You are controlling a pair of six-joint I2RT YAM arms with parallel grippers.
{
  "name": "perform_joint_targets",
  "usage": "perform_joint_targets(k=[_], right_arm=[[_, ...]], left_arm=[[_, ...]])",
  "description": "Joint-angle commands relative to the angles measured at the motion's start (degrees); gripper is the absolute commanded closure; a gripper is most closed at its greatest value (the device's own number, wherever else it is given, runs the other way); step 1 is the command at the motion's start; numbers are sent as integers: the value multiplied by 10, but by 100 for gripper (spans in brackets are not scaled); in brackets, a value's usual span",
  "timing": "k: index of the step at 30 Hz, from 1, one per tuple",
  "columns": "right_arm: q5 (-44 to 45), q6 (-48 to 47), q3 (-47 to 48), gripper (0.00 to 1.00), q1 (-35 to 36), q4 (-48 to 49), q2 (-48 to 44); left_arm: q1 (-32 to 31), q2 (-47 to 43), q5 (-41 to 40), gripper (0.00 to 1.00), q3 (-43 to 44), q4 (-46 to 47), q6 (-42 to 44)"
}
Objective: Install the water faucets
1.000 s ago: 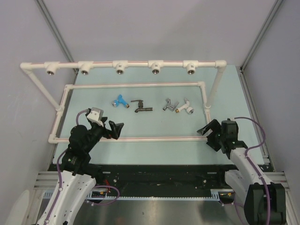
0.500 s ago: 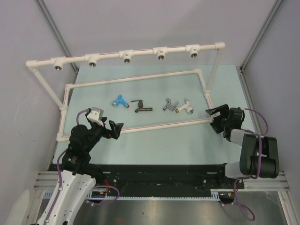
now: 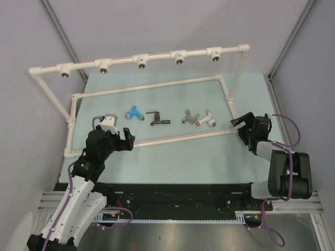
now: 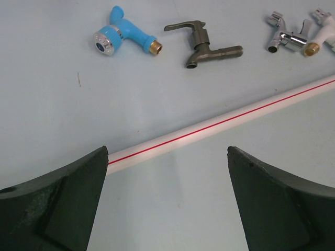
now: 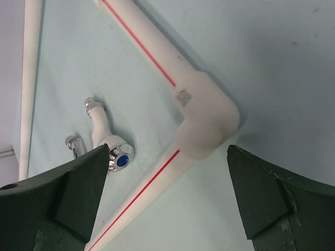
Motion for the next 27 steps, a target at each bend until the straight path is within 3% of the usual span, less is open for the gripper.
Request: perform_joint_targets(k=[1,5,11,15,19,27], right_arm=[[117,-89,44,1,64,-57,-65],[190,-154,66,1,142,-75,-100],[142,-196,120,1,193,-62,-33],[98,-169,142,1,167,-64,38],[-5,-114,145,1,111,-57,94],[31,-87,144,0,0,-111,114]], left_arm=[[1,20,-61,0,40,-10,-34],[18,22,-100,0,40,-17,-45],[61,22,-86,0,38,-14,-52],[67,17,-97,0,35,-17,-51],[67,2,-106,0,30,-18,-46],[67,2,-86,0,25,-12,-33]])
